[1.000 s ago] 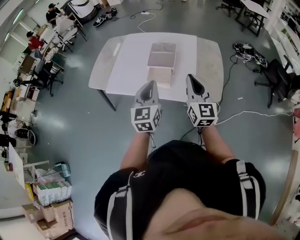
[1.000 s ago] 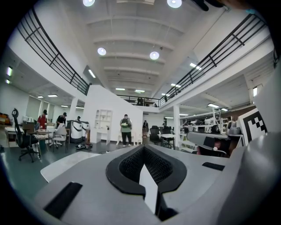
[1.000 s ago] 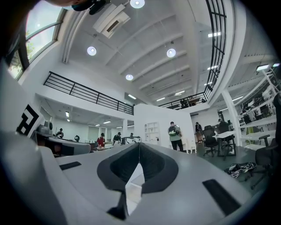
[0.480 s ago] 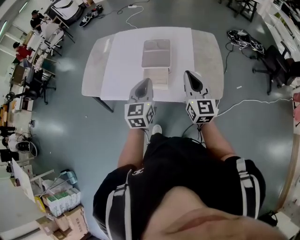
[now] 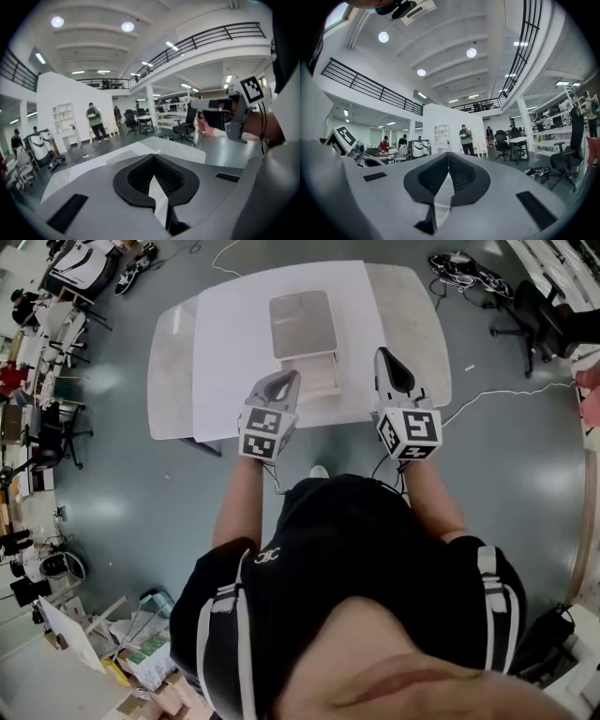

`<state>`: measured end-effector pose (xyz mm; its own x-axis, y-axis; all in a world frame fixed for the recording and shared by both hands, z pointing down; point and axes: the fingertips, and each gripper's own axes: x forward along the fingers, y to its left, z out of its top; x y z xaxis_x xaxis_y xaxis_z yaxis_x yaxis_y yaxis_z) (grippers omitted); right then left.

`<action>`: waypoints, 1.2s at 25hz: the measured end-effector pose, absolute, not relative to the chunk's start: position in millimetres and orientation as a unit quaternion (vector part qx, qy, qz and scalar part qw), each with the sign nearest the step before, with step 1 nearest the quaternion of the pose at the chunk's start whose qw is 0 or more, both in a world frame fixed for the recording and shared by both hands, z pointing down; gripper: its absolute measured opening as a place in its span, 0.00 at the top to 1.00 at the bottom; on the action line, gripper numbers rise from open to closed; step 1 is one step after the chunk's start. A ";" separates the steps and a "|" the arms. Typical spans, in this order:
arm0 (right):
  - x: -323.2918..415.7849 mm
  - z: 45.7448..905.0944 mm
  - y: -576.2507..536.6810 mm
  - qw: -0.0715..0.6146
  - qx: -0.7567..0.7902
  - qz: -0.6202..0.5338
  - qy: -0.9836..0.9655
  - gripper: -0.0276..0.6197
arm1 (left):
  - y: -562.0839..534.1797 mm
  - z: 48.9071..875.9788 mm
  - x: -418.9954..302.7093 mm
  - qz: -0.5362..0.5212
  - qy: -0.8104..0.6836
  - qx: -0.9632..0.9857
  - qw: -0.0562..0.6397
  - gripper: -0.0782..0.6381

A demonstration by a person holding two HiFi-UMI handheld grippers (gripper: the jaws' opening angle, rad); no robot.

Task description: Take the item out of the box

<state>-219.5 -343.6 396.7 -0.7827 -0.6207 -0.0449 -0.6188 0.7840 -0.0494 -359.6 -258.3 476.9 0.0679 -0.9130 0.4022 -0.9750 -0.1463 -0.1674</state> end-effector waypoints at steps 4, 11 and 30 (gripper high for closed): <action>-215.2 406.8 -343.4 0.024 -0.374 -0.025 0.927 0.94 | -263.1 506.1 -377.9 0.268 -0.585 0.762 0.079 0.88; -191.1 425.3 -341.2 0.008 -0.447 -0.037 0.894 0.94 | -282.9 562.9 -386.8 0.357 -0.458 0.809 0.093 0.88; -110.7 452.2 -306.9 -0.039 -0.563 -0.050 0.824 0.94 | -308.5 668.8 -357.9 0.430 -0.264 0.848 0.159 0.64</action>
